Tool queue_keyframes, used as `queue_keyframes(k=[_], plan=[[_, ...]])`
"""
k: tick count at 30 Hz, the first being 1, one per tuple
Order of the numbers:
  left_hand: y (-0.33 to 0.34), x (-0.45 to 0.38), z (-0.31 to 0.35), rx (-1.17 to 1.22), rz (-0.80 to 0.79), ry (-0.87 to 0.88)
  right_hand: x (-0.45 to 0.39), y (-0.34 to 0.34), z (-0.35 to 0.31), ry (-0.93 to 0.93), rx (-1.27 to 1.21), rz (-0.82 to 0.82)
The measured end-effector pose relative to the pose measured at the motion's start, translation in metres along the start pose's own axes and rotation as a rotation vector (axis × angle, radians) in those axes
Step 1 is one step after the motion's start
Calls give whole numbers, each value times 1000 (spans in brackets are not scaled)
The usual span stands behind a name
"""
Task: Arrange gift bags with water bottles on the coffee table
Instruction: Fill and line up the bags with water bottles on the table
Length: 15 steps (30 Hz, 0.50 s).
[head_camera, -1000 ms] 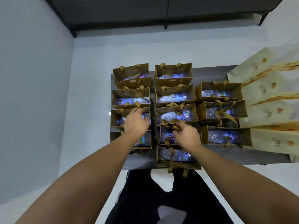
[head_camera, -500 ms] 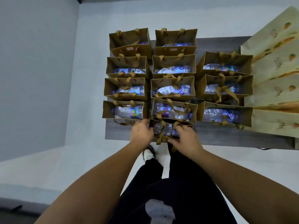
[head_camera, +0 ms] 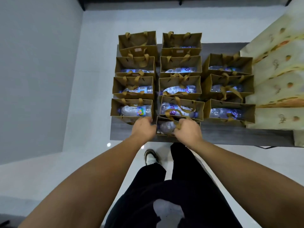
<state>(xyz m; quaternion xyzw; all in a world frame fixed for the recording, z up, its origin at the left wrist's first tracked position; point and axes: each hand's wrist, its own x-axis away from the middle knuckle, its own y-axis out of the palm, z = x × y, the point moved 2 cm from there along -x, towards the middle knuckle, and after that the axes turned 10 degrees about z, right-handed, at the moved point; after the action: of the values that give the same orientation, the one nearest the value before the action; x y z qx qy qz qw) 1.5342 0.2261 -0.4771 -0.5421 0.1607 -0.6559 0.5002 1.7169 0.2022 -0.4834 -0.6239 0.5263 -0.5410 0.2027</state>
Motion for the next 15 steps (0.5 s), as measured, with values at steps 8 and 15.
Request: queue_keyframes(k=[8, 15], plan=[[-39, 16, 59, 52, -67, 205, 29, -71, -14, 99, 1, 172], [-98, 38, 119, 68, 101, 400, 57, -179, -57, 8, -242, 501]])
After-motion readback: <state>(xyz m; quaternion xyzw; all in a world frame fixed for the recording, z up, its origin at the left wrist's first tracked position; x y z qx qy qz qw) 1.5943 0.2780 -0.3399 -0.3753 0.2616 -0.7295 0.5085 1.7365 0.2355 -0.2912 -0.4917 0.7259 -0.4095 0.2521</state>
